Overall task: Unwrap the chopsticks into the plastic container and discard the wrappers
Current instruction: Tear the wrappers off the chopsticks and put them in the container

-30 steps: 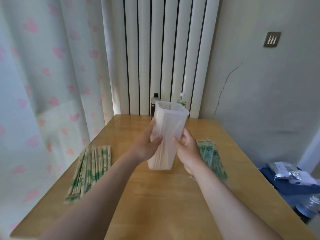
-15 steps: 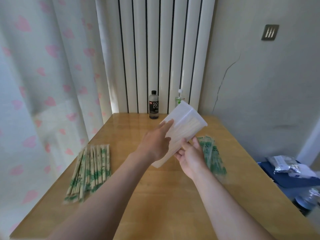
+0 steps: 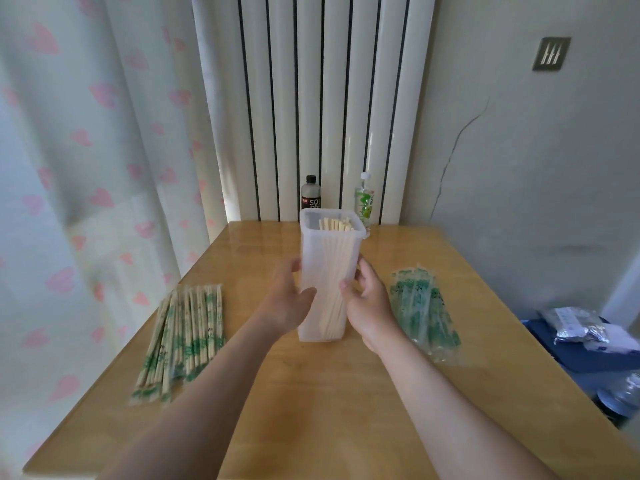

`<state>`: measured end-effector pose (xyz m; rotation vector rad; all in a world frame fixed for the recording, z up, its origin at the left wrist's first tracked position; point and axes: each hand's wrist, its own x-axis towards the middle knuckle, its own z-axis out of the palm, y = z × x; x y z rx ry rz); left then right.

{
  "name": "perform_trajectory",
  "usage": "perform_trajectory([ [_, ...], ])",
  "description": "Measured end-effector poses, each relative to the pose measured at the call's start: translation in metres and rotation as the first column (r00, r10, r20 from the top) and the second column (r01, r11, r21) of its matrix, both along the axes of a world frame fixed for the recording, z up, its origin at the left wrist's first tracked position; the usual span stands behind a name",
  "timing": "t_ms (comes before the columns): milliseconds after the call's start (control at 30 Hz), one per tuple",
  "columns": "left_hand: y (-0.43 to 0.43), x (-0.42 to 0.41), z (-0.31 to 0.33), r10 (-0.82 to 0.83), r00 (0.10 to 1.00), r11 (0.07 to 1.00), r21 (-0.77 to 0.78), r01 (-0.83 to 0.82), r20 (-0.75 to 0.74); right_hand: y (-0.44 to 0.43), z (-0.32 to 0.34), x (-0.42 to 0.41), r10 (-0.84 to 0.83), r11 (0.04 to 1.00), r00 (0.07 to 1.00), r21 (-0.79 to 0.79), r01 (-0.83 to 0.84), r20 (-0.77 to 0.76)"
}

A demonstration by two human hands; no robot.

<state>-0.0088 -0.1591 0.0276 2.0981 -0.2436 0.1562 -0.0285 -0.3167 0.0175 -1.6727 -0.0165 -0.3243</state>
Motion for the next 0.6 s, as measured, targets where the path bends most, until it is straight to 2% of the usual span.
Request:
perform_trajectory([
  [133, 0.008, 0.004, -0.011, 0.017, 0.999, 0.996, -0.090, -0.020, -0.033, 0.007, 0.001, 0.006, 0.021, 0.997, 1.000, -0.073, -0.022, -0.013],
  [433, 0.011, 0.010, -0.021, 0.012, 0.999, 0.988, -0.154, -0.018, -0.041, 0.011, -0.014, 0.011, 0.011, 0.993, 0.998, -0.113, -0.017, -0.055],
  [600, 0.014, 0.005, -0.037, 0.029, 0.995, 0.994, -0.103, -0.039, -0.092, 0.012, -0.022, 0.011, -0.051, 0.975, 0.992, -0.220, 0.024, -0.118],
])
